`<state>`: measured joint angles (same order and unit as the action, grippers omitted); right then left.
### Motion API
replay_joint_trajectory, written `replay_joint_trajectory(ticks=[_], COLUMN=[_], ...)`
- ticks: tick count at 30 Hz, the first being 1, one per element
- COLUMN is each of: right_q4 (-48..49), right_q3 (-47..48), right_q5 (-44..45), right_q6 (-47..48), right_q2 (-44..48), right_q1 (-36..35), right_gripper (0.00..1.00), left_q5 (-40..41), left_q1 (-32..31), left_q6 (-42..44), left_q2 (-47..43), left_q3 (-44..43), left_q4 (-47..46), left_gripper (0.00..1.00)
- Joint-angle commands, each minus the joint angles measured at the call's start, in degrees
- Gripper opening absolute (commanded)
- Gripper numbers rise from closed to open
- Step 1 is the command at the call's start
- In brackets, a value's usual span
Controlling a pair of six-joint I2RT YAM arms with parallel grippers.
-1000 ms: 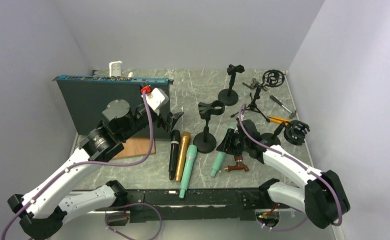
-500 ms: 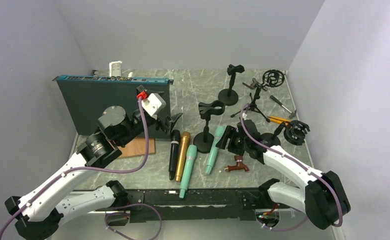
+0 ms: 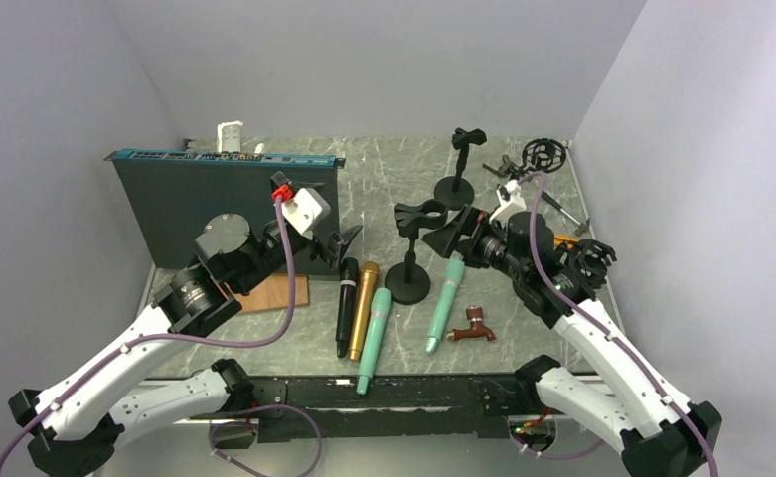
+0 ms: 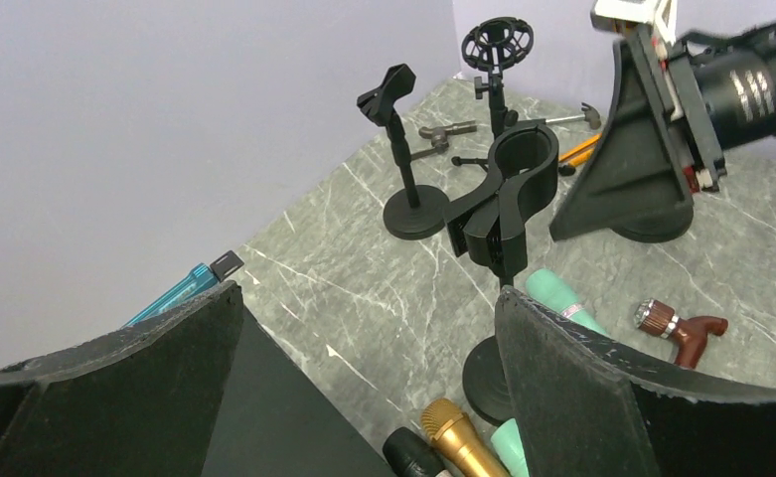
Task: Remove the microphone from the stand
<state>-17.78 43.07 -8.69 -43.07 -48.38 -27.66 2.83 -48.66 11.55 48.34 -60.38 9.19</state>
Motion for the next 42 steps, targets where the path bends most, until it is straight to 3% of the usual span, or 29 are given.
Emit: replay_joint_trajectory(ticks=[1,12,29,42], right_q4=[7.58,14.89,15.21,21.06], right_q3=[5.64,9.93,11.52,6.09], right_q5=[-3.62,-2.18,-5.26,-7.53], right_q6=[-3.33,-9.45,-8.33,-10.09], right_q2=[-2.36,-10.55,-8.33,-12.7], right_q1=[0.25,1.36,1.43,1.39], right_gripper=[0.99,0.97,1.0,0.75], left_q5=[0.84,2.91,3.06,2.54], left_q1=[-0.68,-2.11,-2.8,-3.14], left_q6=[1.02,2.91,3.57,3.63], left_q2=[-0.96,-1.09,-1.34,-0.98], left_q3=[0.05,0.42,0.57,0.63], left_q4=[-2.59,-2.51,-2.49,-2.47], left_gripper=[0.99,0.99,0.99,0.99])
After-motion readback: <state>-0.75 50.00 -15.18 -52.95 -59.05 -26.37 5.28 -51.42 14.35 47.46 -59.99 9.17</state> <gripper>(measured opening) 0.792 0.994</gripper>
